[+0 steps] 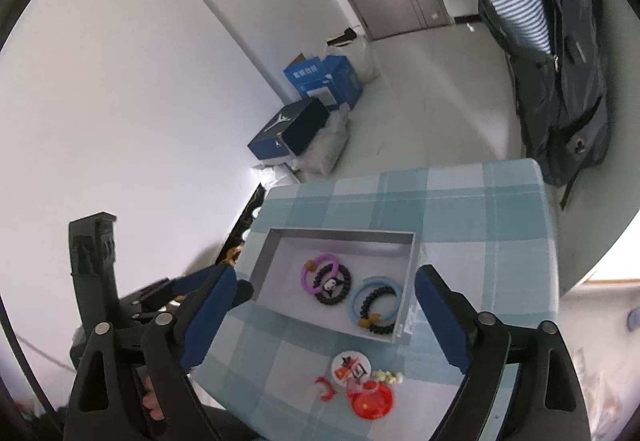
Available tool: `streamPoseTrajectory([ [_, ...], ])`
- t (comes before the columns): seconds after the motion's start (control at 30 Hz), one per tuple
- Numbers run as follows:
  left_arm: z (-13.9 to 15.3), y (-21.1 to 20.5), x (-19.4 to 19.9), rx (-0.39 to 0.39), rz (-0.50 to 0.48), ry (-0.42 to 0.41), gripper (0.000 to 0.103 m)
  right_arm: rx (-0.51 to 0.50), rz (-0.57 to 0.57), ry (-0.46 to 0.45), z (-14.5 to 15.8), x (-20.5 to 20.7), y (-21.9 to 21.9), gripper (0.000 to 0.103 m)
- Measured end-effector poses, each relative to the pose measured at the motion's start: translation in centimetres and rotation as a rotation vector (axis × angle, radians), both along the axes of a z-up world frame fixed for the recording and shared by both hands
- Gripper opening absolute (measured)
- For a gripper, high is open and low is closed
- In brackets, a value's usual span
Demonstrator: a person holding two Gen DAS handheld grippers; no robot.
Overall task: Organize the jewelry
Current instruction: 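Withdraw both grippers from the box toward the remaining items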
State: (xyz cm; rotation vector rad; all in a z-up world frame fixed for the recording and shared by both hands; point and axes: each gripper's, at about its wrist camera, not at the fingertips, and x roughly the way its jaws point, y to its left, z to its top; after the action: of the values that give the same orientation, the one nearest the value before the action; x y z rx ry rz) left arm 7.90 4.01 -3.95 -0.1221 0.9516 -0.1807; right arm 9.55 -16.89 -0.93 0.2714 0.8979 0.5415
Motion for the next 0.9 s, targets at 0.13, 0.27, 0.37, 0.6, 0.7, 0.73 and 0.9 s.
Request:
streamPoseTrajectory([
  [0.13, 0.3, -0.4, -1.3, 0.024, 0.001, -0.03, 0.071, -0.028, 0.0, -0.011, -0.3, -1.3, -0.3, 0.096],
  [0.27, 0.0, -0.8, -2.1, 0.052, -0.003, -0.03, 0.071, -0.069, -0.003, -0.011, -1.1, -2.8, -0.6, 0.099],
  [0.37, -0.4, -0.9, -2.8, 0.063, -0.005, -0.021, 0.071, -0.095, -0.029, 0.01, -2.0, -4.1, -1.1, 0.101],
  [0.6, -3.1, -1.8, -4.7, 0.057, -0.038, 0.062, 0.071, -0.137, -0.052, 0.042, -4.1, -6.4, -1.4, 0.101],
  [0.7, -4.3, -2.9, -5.3, 0.081, -0.088, 0.091, 0.071, -0.166, -0.039, 0.05, -4.9, -6.5, -1.3, 0.101],
  [0.73, -4.6, -3.1, -5.4, 0.092, -0.106, 0.098, 0.071, -0.171, -0.03, 0.053, -5.1, -6.6, -1.2, 0.101],
  [0.9, -5.7, -4.6, -5.7, 0.12, -0.192, 0.129, 0.071, -0.192, -0.055, 0.049, -5.9, -6.3, -1.8, 0.101],
])
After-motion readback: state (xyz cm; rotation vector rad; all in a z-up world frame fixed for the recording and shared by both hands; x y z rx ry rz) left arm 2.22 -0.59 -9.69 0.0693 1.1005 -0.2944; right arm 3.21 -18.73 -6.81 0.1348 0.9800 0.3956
